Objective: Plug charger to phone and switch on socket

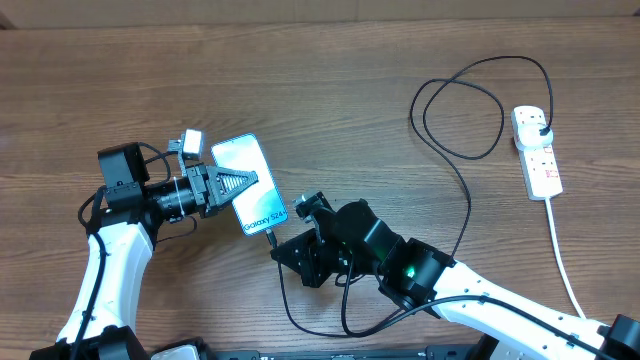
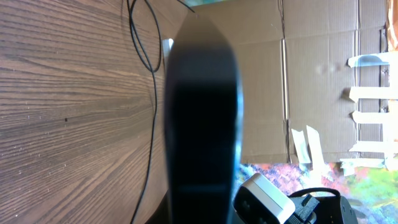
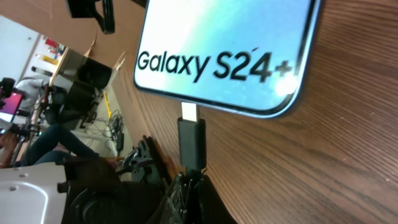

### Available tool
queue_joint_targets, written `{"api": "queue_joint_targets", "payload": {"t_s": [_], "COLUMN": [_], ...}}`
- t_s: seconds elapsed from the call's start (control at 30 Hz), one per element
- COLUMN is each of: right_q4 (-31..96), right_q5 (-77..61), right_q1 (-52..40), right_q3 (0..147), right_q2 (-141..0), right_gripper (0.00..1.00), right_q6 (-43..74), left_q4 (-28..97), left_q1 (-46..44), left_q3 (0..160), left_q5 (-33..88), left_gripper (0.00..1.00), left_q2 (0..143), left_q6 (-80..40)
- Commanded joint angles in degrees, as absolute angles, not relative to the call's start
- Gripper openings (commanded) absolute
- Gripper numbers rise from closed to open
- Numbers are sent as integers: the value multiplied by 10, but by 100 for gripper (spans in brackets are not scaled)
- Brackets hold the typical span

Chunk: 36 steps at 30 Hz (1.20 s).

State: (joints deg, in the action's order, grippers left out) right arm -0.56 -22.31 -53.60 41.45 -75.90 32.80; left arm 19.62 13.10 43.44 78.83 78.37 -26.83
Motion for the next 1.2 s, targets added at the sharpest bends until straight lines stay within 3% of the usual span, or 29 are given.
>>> {"api": "queue_joint_targets", "payload": {"t_s": [0.0, 1.17], "right_q4": [-14, -125], "right_q5": [-186, -154], "right_q1": [-530, -529], "right_q3": [416, 416], "right_q2": [-747, -769], "right_gripper": [4, 4], "right_q6": [342, 392], "left_q4": [194, 211], "left_q1": [127, 93], "left_q3": [436, 436], "left_q5": [808, 812], "left_gripper": [4, 4], "left_q2": [769, 769], "left_q6": [-253, -231]}}
